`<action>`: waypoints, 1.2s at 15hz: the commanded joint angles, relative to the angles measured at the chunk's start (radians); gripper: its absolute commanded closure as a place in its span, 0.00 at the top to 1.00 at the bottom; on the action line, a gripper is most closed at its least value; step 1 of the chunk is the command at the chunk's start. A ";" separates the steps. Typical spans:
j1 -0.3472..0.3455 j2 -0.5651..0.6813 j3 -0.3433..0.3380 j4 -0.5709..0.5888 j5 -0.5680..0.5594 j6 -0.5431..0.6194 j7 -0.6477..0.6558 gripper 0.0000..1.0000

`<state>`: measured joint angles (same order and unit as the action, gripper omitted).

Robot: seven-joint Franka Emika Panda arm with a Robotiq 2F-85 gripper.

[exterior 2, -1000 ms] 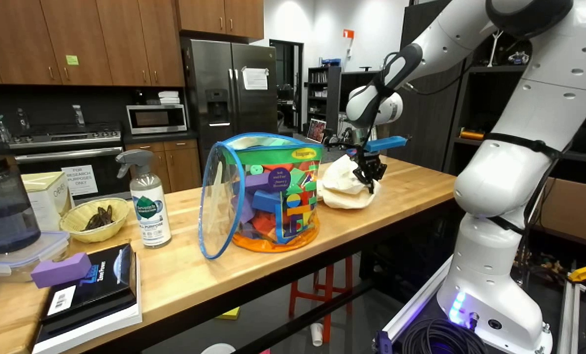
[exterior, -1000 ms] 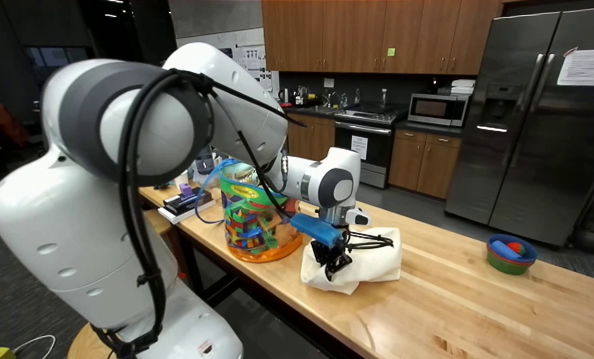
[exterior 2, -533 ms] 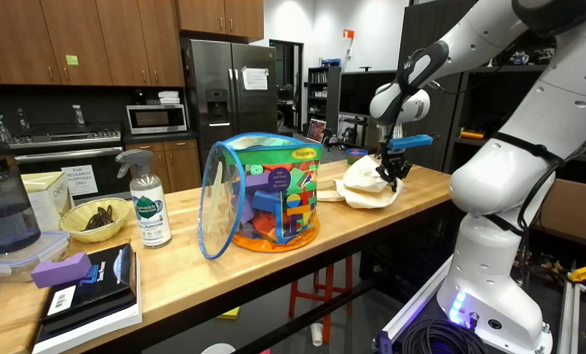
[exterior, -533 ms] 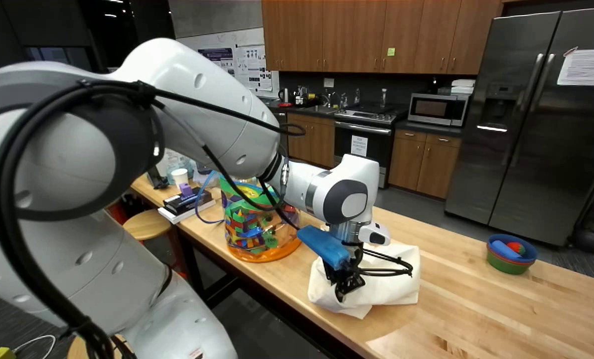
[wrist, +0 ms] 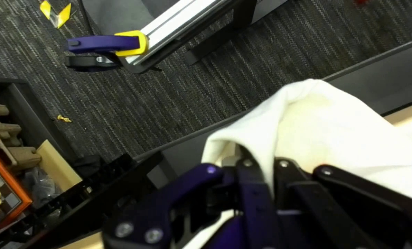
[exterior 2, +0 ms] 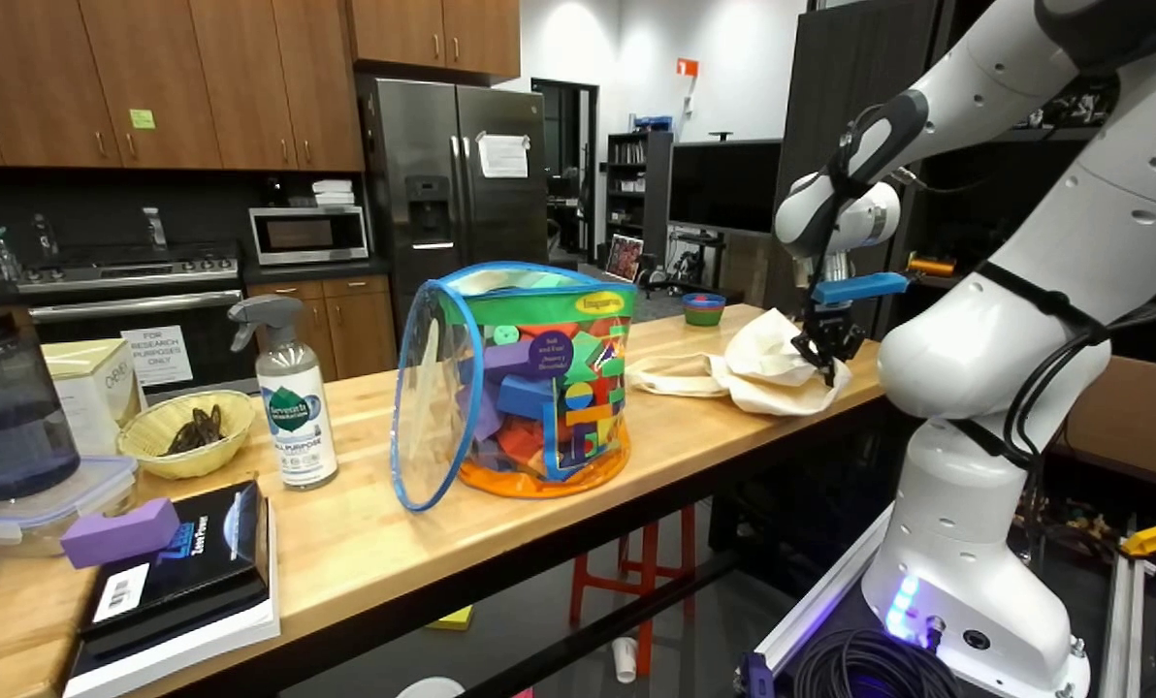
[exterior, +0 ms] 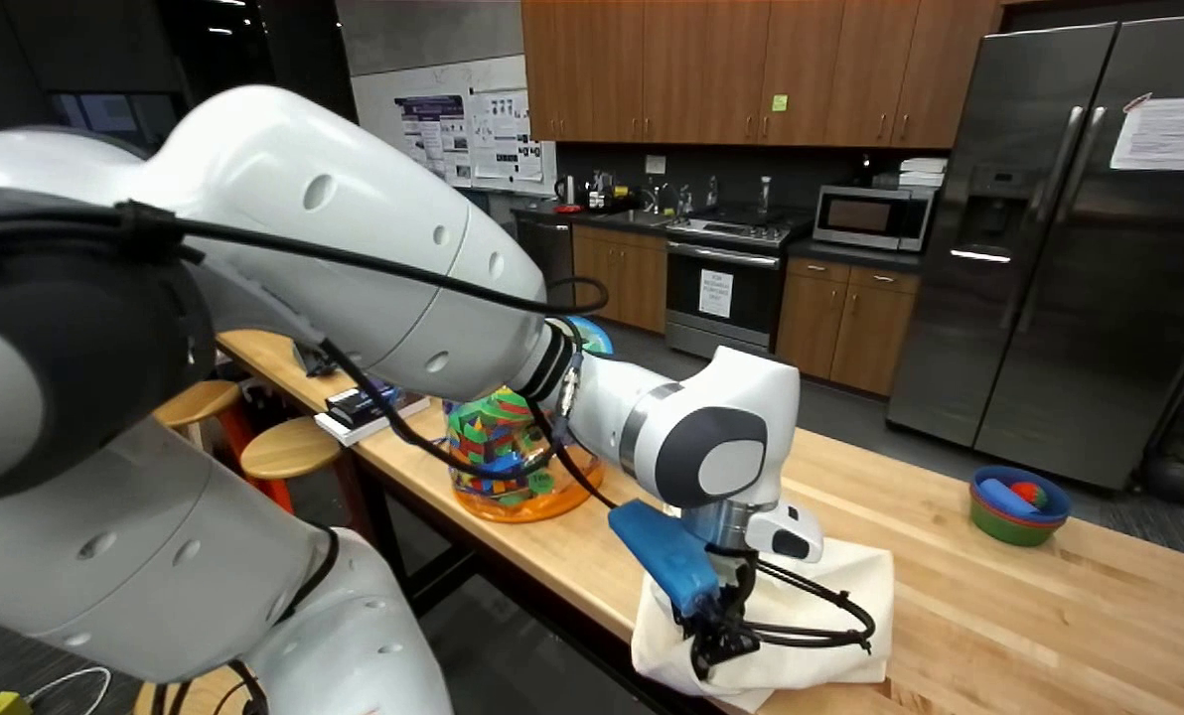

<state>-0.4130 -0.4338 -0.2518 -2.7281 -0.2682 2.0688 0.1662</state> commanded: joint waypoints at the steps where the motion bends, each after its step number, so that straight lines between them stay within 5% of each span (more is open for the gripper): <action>1: -0.013 0.014 -0.015 0.030 -0.038 0.025 -0.040 0.01; 11: 0.192 0.296 0.100 0.396 -0.021 0.106 -0.121 0.01; 18: 0.266 0.535 0.130 0.703 -0.015 0.114 -0.198 0.01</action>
<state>-0.1627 0.0021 -0.1219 -2.1582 -0.2901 2.1940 0.0201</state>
